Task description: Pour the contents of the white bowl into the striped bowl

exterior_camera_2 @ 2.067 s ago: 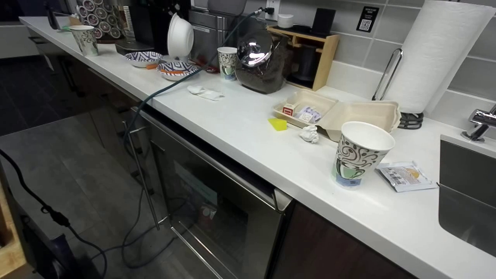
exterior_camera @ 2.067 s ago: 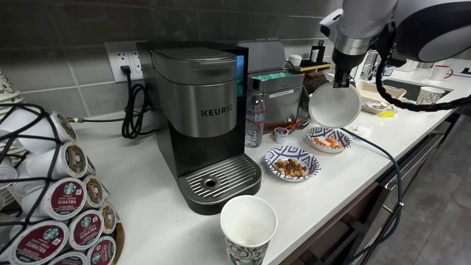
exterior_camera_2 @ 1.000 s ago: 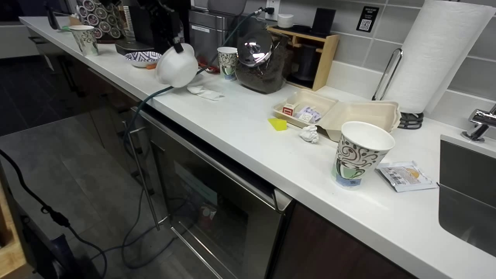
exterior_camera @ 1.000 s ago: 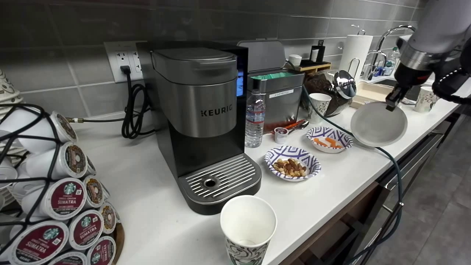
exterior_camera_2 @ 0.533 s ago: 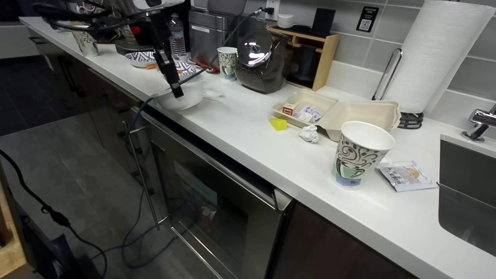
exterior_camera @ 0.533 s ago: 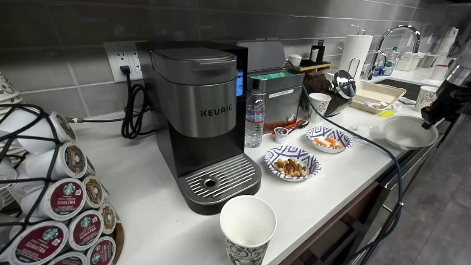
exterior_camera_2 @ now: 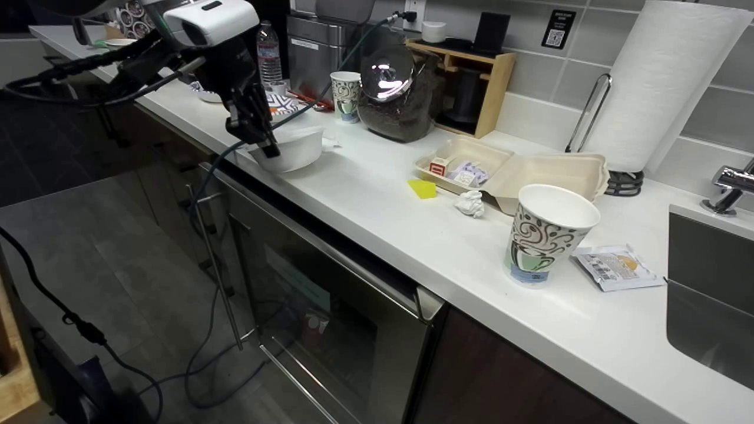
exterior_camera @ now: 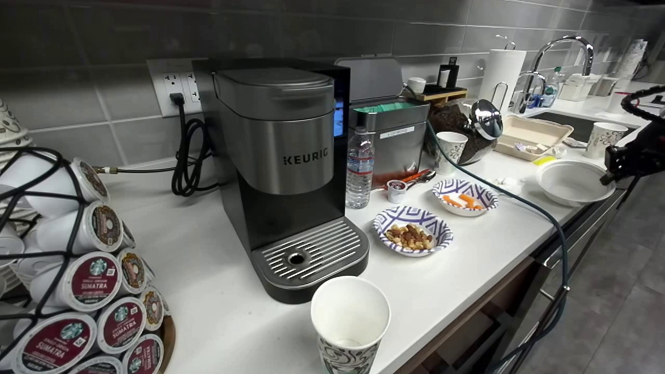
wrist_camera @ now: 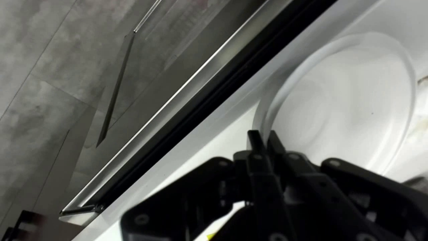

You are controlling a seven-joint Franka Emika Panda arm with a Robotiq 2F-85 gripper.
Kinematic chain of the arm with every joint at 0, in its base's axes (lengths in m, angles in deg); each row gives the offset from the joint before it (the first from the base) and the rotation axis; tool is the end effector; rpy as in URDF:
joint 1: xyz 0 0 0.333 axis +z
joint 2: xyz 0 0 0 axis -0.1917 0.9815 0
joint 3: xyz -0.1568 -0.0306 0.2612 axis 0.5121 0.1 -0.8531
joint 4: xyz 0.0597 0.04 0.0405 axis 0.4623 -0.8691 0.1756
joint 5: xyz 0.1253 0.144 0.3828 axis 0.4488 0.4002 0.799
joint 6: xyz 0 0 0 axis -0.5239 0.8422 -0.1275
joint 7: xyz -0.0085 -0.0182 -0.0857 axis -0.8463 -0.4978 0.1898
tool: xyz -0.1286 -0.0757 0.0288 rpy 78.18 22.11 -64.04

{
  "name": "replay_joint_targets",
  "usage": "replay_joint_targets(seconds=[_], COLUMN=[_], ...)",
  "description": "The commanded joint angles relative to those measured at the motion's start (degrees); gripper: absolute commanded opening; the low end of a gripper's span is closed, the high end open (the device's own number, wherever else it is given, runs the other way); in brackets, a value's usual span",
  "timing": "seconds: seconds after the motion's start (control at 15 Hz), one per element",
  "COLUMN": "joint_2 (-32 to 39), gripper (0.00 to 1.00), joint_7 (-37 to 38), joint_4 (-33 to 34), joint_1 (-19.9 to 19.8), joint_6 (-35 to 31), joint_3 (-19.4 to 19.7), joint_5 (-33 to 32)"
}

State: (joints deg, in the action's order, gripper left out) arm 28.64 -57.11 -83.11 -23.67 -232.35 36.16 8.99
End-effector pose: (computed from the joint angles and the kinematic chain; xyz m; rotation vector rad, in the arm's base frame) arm 0.4377 -0.2563 0.2303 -2.8296 1.1718 -0.5999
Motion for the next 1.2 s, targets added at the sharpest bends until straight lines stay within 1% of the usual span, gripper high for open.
replay_joint_targets(seconds=[0.0,0.2,0.4,0.53,0.67,0.87,1.0,1.13], joint_2=[-1.6,-2.3,-3.2,-1.4,1.0,5.1,8.3,11.0], gripper=[0.02,0.02,0.02,0.02,0.02,0.02,0.02,0.02], joint_7=[-3.7,-8.0,-15.3,-21.7,-28.1,-35.8,-40.0,-42.5], joint_4=[0.5,3.1,6.9,9.2,10.6,10.2,10.2,10.6], joint_1=[4.0,7.7,12.7,14.4,14.8,14.1,13.7,13.4], joint_6=[-0.5,-1.1,-2.5,-1.7,0.4,2.4,3.0,2.9], joint_3=[1.7,3.1,5.3,6.3,6.5,5.9,5.3,5.2], joint_5=[15.8,29.7,43.3,52.3,61.1,71.1,76.3,79.2])
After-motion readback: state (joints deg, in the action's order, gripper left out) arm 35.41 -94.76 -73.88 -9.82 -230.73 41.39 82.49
